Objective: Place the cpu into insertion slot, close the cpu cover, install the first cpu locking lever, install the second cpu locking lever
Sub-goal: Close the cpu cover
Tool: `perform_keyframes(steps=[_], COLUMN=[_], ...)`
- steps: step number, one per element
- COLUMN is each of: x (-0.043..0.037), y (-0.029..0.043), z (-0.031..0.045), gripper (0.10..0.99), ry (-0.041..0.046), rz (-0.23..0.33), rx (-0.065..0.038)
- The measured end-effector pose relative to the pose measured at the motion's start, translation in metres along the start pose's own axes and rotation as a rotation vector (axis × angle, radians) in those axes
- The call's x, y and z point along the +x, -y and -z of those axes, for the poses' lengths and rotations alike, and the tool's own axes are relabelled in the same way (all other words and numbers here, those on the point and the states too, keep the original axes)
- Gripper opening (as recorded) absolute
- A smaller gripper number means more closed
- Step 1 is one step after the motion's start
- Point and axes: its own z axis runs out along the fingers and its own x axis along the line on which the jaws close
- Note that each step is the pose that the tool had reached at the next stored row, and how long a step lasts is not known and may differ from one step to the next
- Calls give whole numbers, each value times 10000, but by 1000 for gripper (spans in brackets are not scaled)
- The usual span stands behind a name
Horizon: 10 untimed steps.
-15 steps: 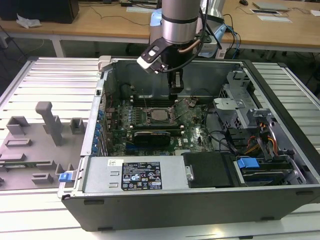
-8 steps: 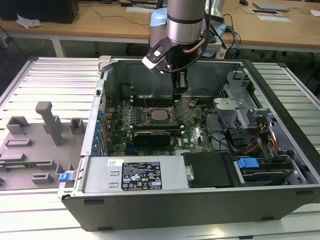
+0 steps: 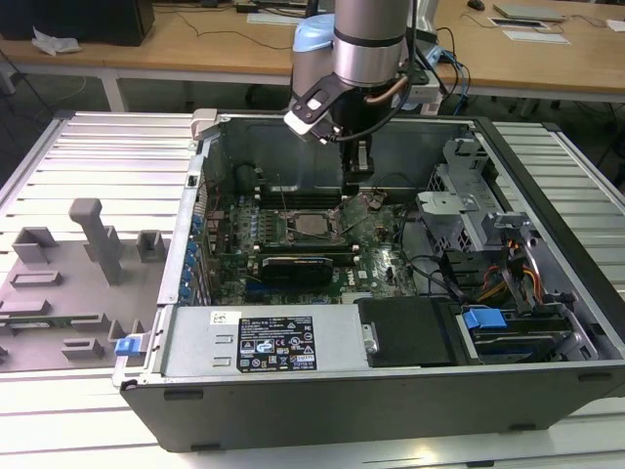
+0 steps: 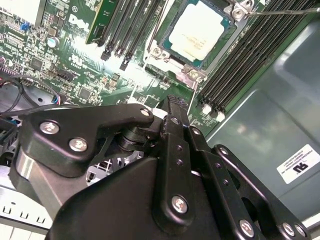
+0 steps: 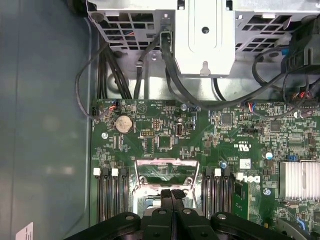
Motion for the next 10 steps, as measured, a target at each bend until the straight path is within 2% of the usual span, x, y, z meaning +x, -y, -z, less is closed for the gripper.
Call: perform_keyframes(steps=[6,10], x=[0,-1], y=[-56,-129], z=[-3,-7], gripper=[106,106], ry=[0,-2], rz=[-1,-1], rx=[9,22])
